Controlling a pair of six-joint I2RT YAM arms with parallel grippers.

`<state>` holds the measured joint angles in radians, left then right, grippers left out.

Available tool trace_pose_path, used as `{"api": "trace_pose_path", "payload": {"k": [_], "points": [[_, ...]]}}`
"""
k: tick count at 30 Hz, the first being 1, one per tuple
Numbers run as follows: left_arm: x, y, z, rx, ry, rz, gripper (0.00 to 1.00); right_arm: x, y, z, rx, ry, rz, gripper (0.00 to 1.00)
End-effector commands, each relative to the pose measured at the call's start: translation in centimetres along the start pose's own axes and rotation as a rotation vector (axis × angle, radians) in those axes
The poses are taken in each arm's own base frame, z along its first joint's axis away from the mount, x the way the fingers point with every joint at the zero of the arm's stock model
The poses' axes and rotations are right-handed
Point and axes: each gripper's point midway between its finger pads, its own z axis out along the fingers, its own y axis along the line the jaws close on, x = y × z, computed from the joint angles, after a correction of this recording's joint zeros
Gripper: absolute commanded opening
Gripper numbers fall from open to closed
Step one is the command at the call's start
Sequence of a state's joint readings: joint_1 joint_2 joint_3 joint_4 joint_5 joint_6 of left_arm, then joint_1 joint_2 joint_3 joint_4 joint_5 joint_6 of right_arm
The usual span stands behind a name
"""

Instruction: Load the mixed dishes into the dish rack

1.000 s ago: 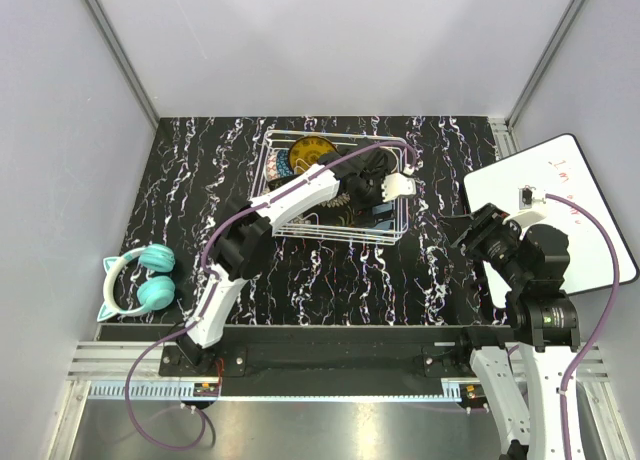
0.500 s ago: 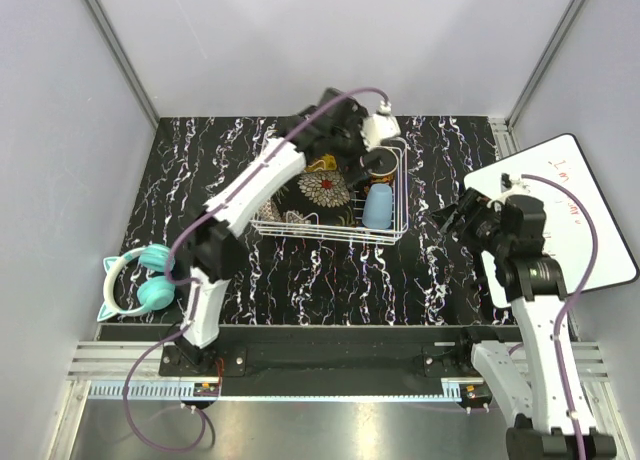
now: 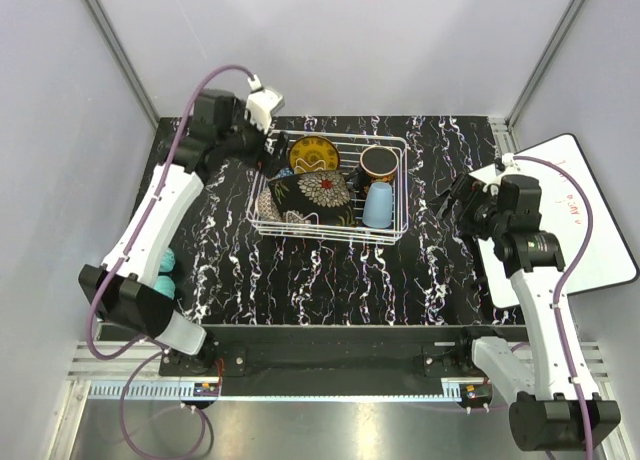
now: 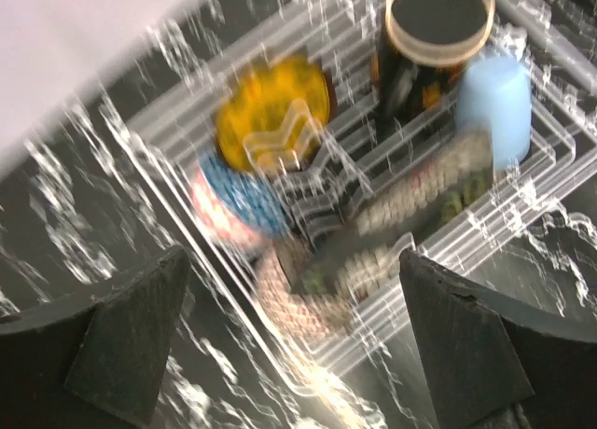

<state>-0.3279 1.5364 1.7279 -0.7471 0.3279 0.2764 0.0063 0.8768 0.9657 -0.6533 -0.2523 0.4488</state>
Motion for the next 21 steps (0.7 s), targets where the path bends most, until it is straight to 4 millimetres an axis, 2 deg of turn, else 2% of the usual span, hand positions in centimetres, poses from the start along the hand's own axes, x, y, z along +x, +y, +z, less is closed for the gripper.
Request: {"api": "trace_pose_path", "payload": {"k": [1,3,4,6,7,8,9,10,11,14,15,17,18,21], "points": [[4.5,-1.4,-1.0,0.0,0.052,-0.074,0.99,-1.9,2.2,-0.7,-0.077,-0.033,-0.056,1.0],[5.4,-1.3,-1.1,-0.02,0.056,-0.078,0.99,-2.2,2.5,-0.1,-0.094,-0.04,-0.074,1.0],[6.3,-1.3,-0.7,-0.018,0.073,-0.092,0.99,-2.0,2.3,0.9,-0.089,-0.018,-0.077,1.0],[6.6,-0.9,0.1,-0.013,0.074,-0.128,0.99,-2.7,2.6,2.7,-0.1,-0.026,-0.085,1.0],[5.9,-0.3,0.0,-0.025,0.057,-0.14,0.99,-2.5,1.8,4.8,-0.069,0.004,-0.082,1.0],[5.5,-0.2,0.1,-0.012,0.048,-0.164,0.99,-3.0,2.9,5.8,-0.081,-0.006,-0.114,1.0],[4.7,0.3,0.0,-0.014,0.029,-0.175,0.99,-3.0,2.8,6.8,-0.049,0.002,-0.142,1.0],[4.4,1.2,-0.4,-0.03,0.016,-0.194,0.99,-2.7,1.3,8.9,0.053,0.025,-0.157,1.0],[3.9,1.5,-0.8,-0.029,-0.002,-0.205,0.99,-3.0,2.6,9.4,0.062,0.02,-0.195,1.0],[3.7,3.2,-2.1,-0.064,-0.027,-0.211,0.99,-3.1,2.3,11.8,0.174,0.027,-0.242,1.0],[4.5,4.1,-2.3,-0.079,-0.018,-0.23,0.99,-2.2,2.3,12.9,0.214,0.042,-0.276,1.0],[5.6,4.5,-2.4,-0.08,-0.01,-0.253,0.99,-2.7,2.8,13.5,0.23,0.033,-0.305,1.0],[6.4,5.0,-2.6,-0.092,-0.003,-0.269,0.99,-2.3,2.4,14.2,0.258,0.047,-0.32,1.0],[7.9,5.4,-2.6,-0.098,0.011,-0.282,0.99,-3.1,2.1,15.1,0.294,0.035,-0.354,1.0]]}}
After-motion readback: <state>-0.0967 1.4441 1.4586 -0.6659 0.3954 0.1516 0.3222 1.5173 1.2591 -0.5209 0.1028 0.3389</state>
